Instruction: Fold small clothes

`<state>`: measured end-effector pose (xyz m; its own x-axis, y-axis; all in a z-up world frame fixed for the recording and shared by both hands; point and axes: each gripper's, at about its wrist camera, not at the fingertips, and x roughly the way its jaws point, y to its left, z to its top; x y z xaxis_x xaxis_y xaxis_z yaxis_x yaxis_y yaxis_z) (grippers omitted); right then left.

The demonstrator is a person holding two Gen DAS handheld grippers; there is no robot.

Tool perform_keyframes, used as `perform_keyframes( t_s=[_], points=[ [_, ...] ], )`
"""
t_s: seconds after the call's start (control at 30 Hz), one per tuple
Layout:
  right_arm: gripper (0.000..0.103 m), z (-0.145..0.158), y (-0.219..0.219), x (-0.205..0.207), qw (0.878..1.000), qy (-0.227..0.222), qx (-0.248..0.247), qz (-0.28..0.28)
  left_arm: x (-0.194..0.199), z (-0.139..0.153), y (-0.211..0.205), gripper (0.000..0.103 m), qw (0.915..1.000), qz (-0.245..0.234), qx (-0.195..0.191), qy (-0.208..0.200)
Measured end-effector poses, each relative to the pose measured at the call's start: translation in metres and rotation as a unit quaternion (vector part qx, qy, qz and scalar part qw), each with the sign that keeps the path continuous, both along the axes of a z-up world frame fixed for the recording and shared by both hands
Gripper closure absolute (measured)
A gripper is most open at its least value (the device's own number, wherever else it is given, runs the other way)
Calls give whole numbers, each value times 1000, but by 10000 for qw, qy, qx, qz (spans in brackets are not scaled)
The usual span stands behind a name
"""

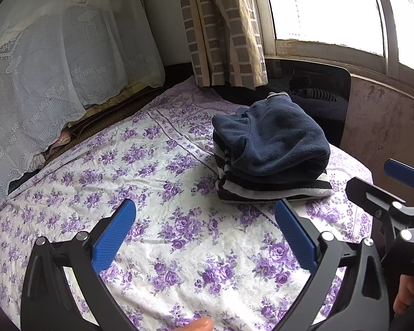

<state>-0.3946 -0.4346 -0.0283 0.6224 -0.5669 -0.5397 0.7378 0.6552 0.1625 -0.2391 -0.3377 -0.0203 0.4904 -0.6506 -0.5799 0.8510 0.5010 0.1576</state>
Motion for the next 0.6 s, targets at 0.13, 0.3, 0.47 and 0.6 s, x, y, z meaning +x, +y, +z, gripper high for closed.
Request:
perform_keyframes(
  t_s=[0.13,0.3,0.47,0.6],
  points=[
    [4,2,1,-1,10000,9,-14,2,-5,-2,0,5,9999,-85,29,-51],
    [4,1,6,-1,10000,19,-31,-2,-11,-3,2,5,9998,-169,55,-130],
    [4,2,7,-1,10000,1,-51,-25,-7,-3,3,5,9999,-123,49,-58],
    [4,2,11,-3,10000,-11,-70,-47,-5,-2,4,5,9999,-101,47,-28]
  ],
)
